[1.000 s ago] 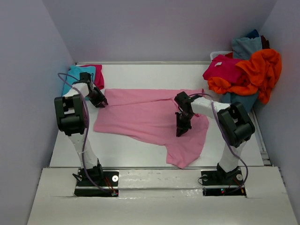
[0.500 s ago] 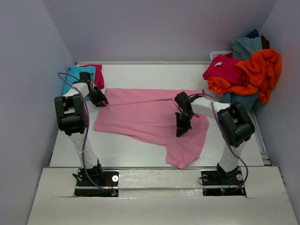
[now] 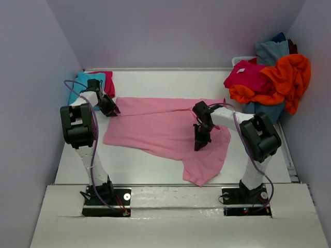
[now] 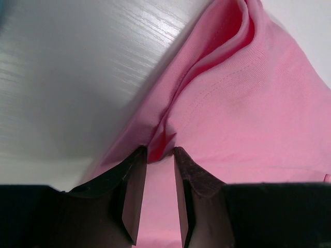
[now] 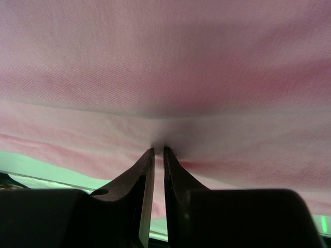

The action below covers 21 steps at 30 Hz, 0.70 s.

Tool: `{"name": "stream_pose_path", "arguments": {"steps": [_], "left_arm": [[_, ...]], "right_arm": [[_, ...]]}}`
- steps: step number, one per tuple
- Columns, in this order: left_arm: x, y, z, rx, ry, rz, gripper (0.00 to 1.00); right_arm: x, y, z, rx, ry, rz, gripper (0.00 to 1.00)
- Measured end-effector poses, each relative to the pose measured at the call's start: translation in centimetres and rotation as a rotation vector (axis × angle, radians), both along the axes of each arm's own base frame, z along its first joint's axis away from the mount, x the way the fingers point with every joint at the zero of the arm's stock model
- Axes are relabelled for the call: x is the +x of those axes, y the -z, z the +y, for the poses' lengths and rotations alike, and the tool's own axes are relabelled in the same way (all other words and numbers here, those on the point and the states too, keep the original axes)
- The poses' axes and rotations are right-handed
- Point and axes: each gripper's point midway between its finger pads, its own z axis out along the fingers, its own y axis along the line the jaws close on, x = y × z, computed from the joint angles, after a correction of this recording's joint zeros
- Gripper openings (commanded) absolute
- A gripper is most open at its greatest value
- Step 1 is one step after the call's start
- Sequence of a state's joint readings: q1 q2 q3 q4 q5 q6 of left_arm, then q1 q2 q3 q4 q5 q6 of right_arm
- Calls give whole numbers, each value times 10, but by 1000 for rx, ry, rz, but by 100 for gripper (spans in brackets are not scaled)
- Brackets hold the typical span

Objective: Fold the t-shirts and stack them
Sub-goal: Smooth out the 1/3-folded T-shirt at the center of the board.

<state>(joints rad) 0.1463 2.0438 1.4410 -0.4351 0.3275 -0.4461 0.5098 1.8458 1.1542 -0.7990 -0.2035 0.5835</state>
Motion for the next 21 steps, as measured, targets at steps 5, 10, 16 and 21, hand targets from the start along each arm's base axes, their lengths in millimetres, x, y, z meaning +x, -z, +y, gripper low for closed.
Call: {"name": "stream_pose_path", "arguments": {"steps": [5, 10, 16, 21], "left_arm": [[1, 1, 0, -5, -1, -2, 17], [1, 2, 1, 3, -2, 0, 6], [1, 2, 2, 10, -8, 1, 6], [1, 2, 3, 17, -12, 2, 6]], "right_arm": [[0, 0, 0, 0, 0, 0, 19], [0, 0, 0, 0, 0, 0, 19], [0, 0, 0, 0, 0, 0, 19], [0, 0, 0, 1, 0, -1, 18]]}}
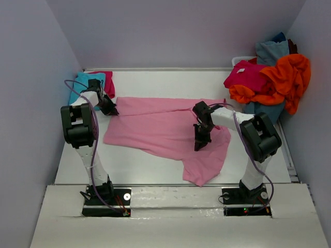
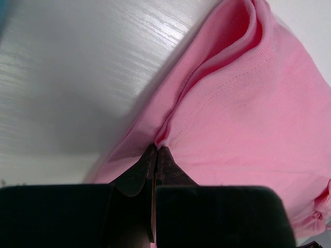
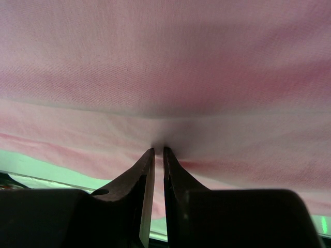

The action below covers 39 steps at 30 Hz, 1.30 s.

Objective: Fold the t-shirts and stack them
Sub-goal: Smooth out the 1/3-folded T-shirt at the center of the board.

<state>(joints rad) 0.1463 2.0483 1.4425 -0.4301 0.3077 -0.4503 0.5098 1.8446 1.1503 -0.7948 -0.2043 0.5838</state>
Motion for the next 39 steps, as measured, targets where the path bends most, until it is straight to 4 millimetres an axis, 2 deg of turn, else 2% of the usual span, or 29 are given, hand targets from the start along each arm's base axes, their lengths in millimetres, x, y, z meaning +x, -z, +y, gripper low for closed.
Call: {"name": "stream_pose_path", "arguments": {"steps": [39], "left_arm": [[5, -6, 40, 27, -88, -13, 6]], "right_arm": [[-13, 1, 7, 63, 9, 32, 19]]}}
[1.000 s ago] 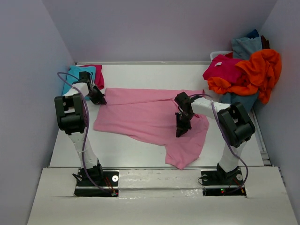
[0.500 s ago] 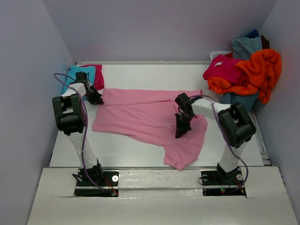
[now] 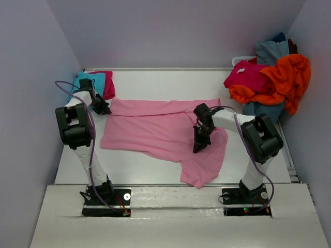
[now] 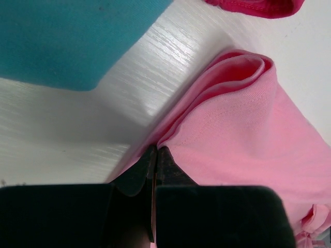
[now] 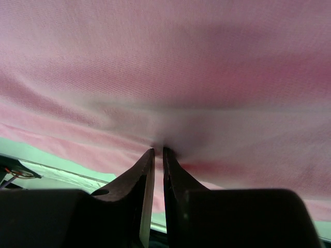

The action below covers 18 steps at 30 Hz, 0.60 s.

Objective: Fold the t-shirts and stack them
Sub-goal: Smooth out the 1/3-folded T-shirt at the center of the board.

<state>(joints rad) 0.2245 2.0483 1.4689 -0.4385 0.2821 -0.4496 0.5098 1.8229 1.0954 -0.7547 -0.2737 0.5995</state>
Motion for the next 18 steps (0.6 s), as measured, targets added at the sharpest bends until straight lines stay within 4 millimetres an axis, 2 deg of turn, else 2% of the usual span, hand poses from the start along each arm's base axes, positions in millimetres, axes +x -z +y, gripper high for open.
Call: {"name": "stream_pose_path", "arguments": {"steps": [18], "left_arm": [[-7, 1, 9, 23, -24, 25, 6]], "right_arm": [[0, 0, 1, 5, 3, 0, 19]]}}
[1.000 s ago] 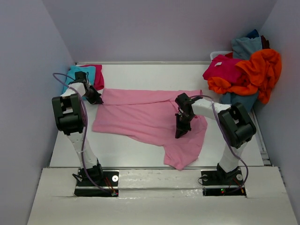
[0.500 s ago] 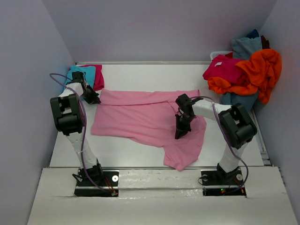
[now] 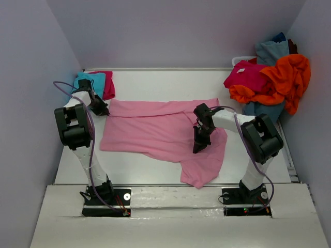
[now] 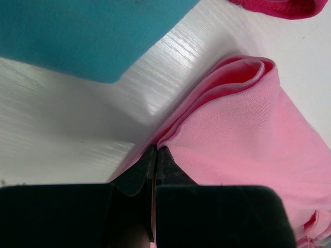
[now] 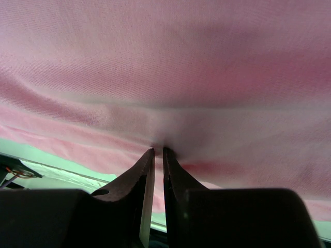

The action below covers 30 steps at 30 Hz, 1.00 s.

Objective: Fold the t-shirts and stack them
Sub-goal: Smooth out the 1/3-folded T-shirt at the center of the board.

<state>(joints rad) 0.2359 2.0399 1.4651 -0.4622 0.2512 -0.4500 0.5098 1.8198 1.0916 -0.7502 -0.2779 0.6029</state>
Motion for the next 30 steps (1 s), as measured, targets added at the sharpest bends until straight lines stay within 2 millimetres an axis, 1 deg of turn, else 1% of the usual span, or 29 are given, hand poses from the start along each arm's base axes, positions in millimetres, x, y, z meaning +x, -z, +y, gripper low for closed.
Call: {"name": "stream_pose_path", "arguments": {"steps": [7, 19, 20, 21, 22, 26, 27, 29, 30], "left_arm": [[-7, -5, 3, 25, -14, 9, 6], [-9, -5, 4, 31, -18, 17, 7], [-9, -5, 5, 31, -19, 17, 8], [-9, -5, 5, 31, -19, 18, 17], [-10, -4, 4, 31, -19, 19, 17], [-20, 0, 2, 24, -31, 41, 27], [-23, 0, 2, 23, -36, 46, 28], [-29, -1, 1, 21, -47, 53, 36], [-31, -3, 1, 23, -49, 53, 37]], "right_arm": [[0, 0, 0, -1, 0, 0, 19], [-1, 0, -1, 1, 6, -3, 19], [-2, 1, -1, -1, 7, -1, 19], [-2, 1, -1, -1, 7, -1, 19], [-2, 1, -1, -1, 7, -1, 19], [-2, 1, -1, -1, 7, -1, 19], [-2, 1, -1, -1, 7, -1, 19], [-1, 1, -1, -1, 7, -2, 19], [-2, 1, -1, -1, 7, -2, 19]]}}
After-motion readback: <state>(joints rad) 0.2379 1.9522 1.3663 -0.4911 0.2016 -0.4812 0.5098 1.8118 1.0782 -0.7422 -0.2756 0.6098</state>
